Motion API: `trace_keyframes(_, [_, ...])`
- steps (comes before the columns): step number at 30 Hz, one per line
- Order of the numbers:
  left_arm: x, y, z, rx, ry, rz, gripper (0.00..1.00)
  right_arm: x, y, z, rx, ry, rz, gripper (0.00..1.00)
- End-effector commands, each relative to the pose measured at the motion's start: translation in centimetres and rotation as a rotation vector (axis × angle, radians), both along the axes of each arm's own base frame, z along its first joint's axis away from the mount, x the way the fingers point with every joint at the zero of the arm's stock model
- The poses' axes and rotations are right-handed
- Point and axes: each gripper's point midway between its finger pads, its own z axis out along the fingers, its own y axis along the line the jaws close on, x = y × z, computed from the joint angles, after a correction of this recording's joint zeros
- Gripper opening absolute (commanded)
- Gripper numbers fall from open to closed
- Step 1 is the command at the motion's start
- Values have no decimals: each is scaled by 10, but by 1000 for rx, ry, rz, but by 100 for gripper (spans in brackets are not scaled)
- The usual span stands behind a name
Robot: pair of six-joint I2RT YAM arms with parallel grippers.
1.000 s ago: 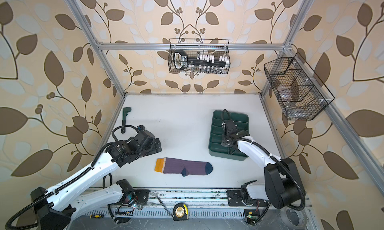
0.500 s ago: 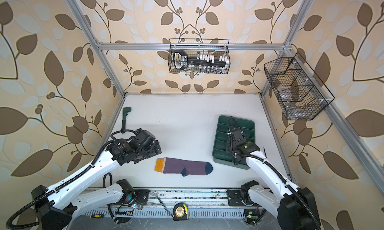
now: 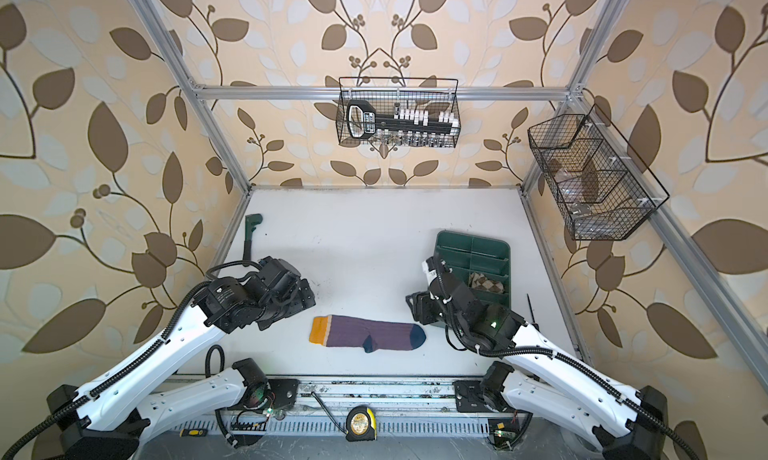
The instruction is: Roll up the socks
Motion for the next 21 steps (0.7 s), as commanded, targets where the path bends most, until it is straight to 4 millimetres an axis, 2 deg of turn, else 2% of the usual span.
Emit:
trace_keyframes(1, [7,-11,8,-13,4,-26,99,-17,20,-19,31,61,72,72])
trace_keyframes(6, [25,-22,11,2,-23,-54,99,-26,34,-57,31,144,134,81])
trace_keyframes(13, [36,-33,28,10,-23,-85,99,-44,33,-105,-2,309,107,81])
trace_keyframes(16, [39,-32,31,34,-34,-103,99,-43,30,-119,-6,324,58,81])
trace_keyframes(21, [42,-23,40,129,-55,-180,99,-31,27,-130,-13,347,-64,82])
